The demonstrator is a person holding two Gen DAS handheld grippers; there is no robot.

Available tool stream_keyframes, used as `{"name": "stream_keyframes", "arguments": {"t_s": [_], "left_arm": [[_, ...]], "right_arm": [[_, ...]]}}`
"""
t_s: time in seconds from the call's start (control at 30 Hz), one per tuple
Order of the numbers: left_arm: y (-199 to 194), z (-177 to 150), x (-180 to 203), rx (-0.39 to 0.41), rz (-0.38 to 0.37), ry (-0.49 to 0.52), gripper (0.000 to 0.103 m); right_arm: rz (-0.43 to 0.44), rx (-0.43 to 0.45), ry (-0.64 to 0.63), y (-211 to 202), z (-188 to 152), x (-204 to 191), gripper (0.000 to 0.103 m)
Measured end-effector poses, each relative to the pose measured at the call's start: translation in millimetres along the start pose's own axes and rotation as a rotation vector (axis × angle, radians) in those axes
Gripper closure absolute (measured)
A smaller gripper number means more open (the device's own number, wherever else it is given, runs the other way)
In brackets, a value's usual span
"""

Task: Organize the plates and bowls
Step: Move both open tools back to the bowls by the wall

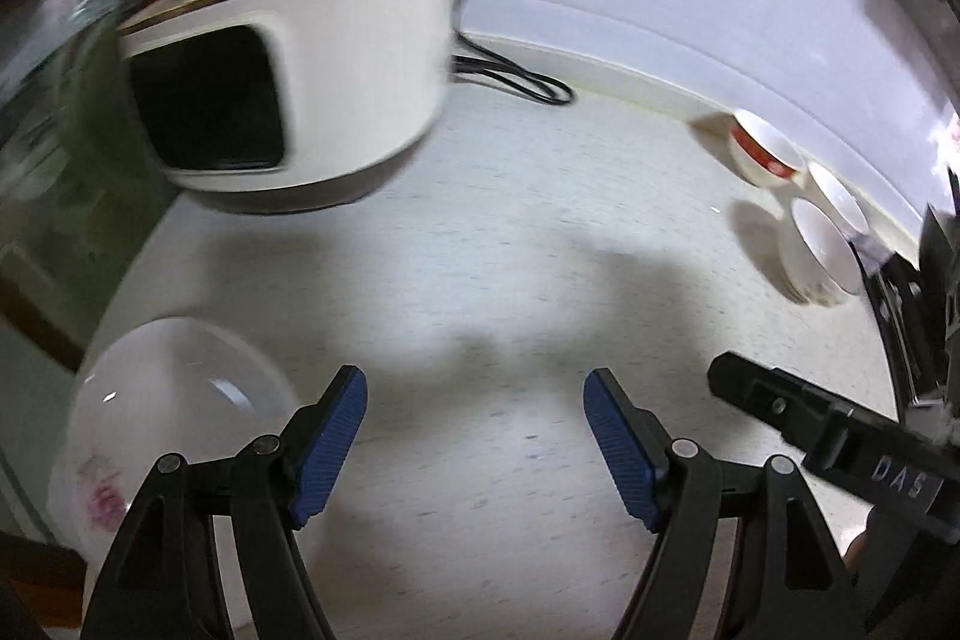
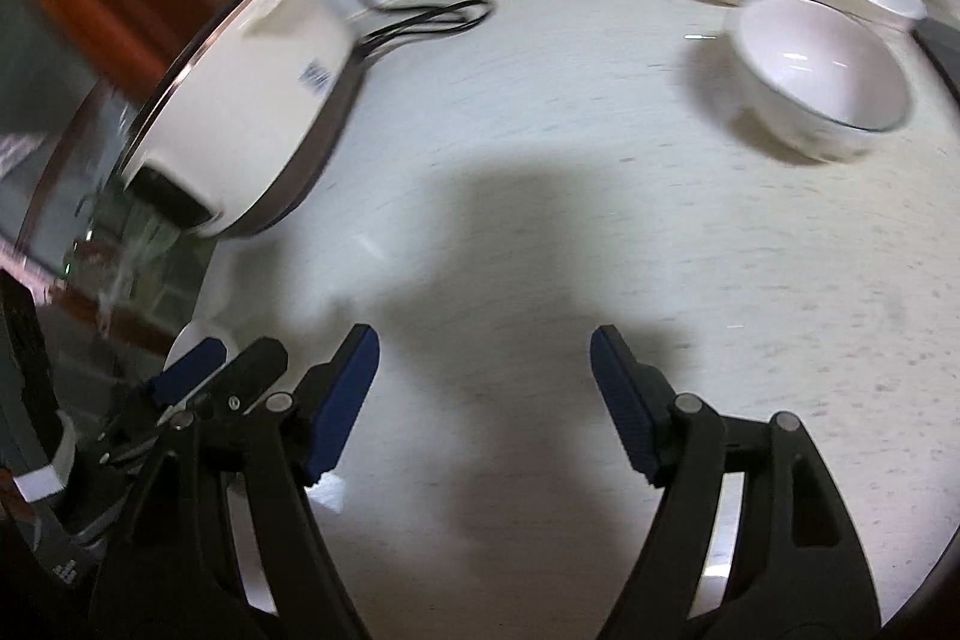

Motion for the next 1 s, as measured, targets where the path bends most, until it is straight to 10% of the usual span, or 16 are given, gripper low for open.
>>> {"name": "stream_keyframes", "arguments": {"t_s": [0.7, 1.0], "left_arm": [[62, 11, 163, -0.326, -0.339, -0.035, 0.028], [84, 43, 219, -0.354, -0.376, -0.031, 0.028]], "right_arm": [[-0.166, 0.094, 0.365, -47, 26, 177, 0.027], [-0.16, 0.141, 0.412, -54, 63, 207, 0.027]]}}
Point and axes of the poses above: each gripper's, at about its wrist camera, not at the fingertips, and y roughly the way its jaws point, x to its right, z to its top, the point moved 9 cm from there along y, roughly the way its jaws point, and after that the axes turned 7 degrees about -y, right-handed, at the moved point
